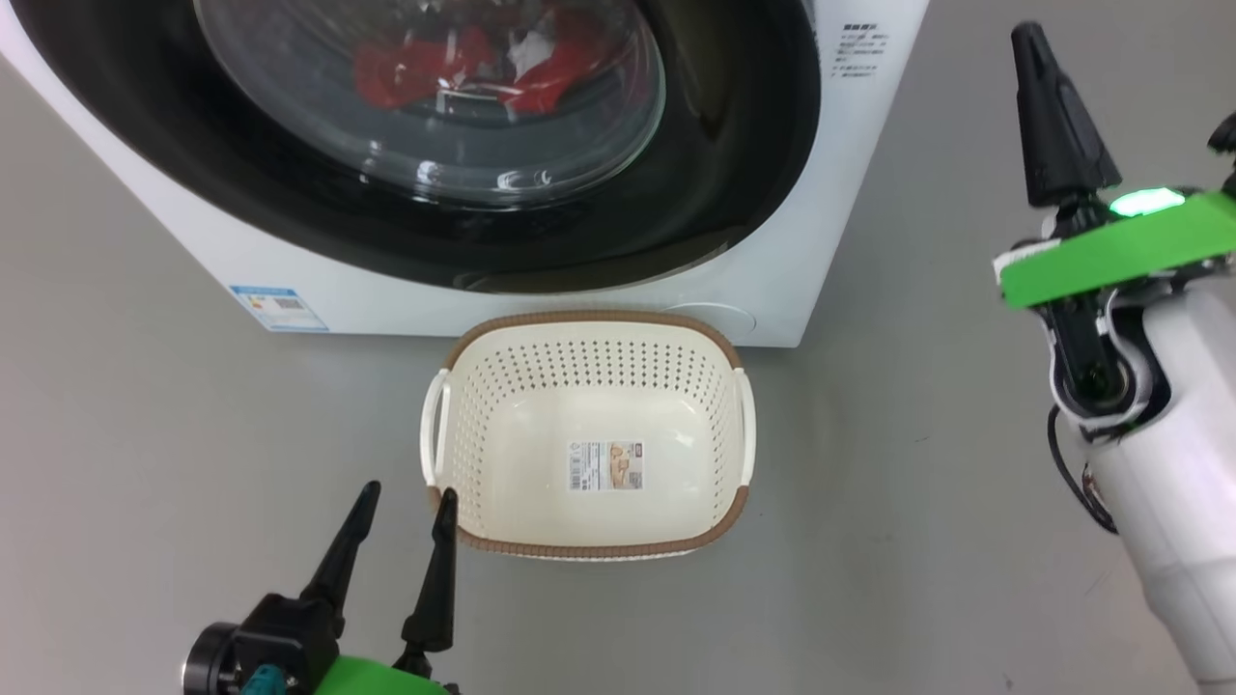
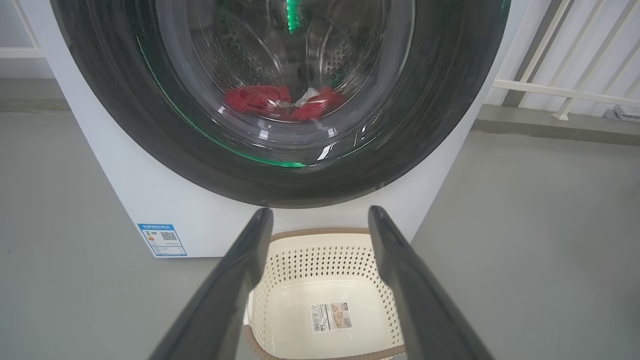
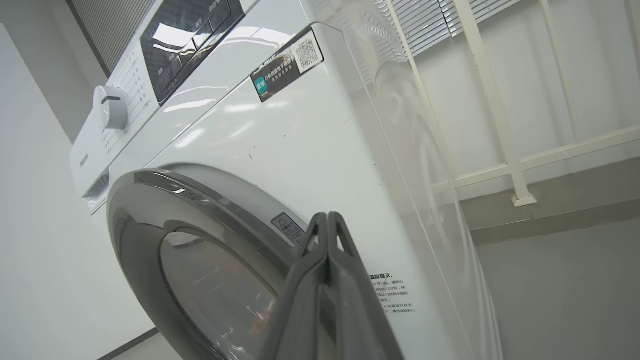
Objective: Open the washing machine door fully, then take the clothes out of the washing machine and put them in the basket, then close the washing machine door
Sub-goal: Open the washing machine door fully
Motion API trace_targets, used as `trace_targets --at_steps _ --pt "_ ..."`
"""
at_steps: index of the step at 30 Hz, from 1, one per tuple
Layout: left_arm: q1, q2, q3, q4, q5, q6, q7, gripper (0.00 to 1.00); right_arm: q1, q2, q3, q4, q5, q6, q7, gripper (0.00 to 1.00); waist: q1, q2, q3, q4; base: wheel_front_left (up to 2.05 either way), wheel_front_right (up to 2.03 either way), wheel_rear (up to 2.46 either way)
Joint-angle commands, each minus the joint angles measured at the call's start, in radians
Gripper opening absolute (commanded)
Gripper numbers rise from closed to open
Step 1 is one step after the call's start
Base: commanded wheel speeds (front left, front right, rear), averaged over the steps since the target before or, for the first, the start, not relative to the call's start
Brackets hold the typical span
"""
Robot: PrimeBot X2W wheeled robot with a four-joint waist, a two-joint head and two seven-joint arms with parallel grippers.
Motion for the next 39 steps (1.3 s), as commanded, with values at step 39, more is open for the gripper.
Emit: trace_targets --at_steps 39 --pt "-0.152 0.005 -0.046 -0.011 -0.05 0.006 -0.012 1.0 -0.415 -0.188 0.188 0.058 0.815 0.008 0.582 0.0 0.0 -0.0001 0.198 0.109 0.0 0.0 0.0"
